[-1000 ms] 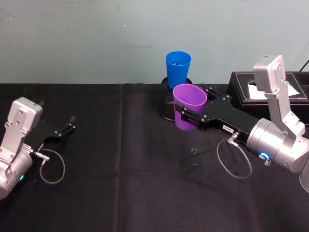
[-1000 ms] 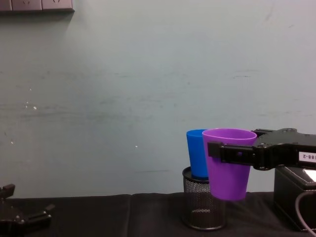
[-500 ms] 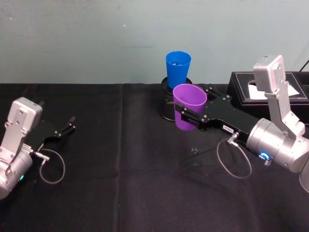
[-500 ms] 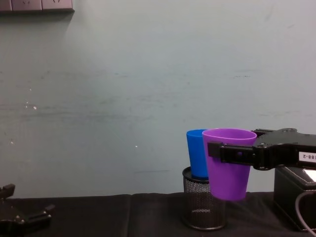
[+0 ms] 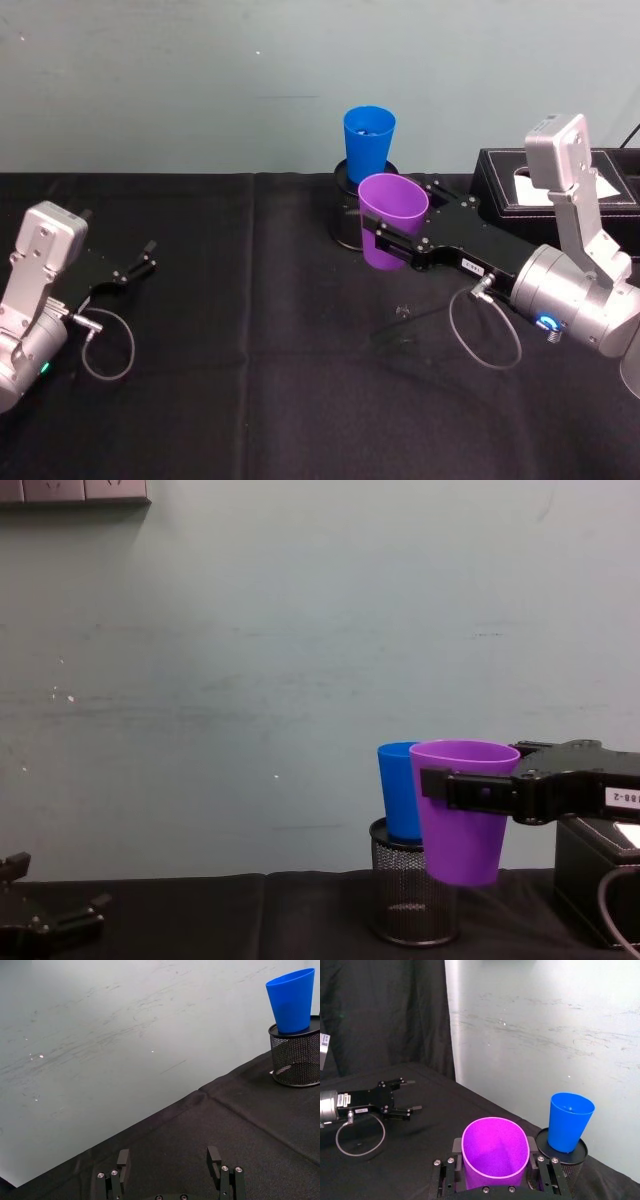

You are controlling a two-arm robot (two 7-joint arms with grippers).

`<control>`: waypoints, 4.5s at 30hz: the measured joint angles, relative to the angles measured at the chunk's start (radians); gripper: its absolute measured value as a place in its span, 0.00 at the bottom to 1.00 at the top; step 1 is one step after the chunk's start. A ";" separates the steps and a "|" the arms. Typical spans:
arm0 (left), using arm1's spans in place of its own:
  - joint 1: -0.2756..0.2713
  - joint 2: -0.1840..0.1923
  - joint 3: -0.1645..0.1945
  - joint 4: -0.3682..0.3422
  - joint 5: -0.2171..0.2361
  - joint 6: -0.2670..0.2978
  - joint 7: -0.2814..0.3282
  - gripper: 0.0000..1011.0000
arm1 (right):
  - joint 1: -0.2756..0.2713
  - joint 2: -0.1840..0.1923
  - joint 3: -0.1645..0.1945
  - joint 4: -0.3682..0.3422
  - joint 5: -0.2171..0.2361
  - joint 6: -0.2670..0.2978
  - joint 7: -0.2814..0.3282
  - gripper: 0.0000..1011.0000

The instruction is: Pick up one cup with a gripper and tap it against the other cup.

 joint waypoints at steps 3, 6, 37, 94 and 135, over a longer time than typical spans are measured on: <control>0.000 0.000 0.000 0.000 0.000 0.000 0.000 0.99 | 0.000 0.000 0.000 0.000 0.000 0.000 0.000 0.72; 0.000 0.000 0.000 0.000 0.000 0.000 0.000 0.99 | 0.000 0.000 0.000 0.000 0.000 0.000 0.000 0.73; 0.000 0.000 0.000 0.000 0.000 0.000 0.000 0.99 | 0.000 0.000 0.000 0.000 0.000 0.000 0.000 0.73; 0.000 0.000 0.000 0.000 0.000 0.000 0.000 0.99 | 0.119 -0.090 -0.066 0.220 -0.024 -0.050 -0.012 0.73; 0.000 0.000 0.000 0.000 0.000 0.000 0.000 0.99 | 0.325 -0.280 -0.054 0.583 -0.111 -0.142 -0.023 0.73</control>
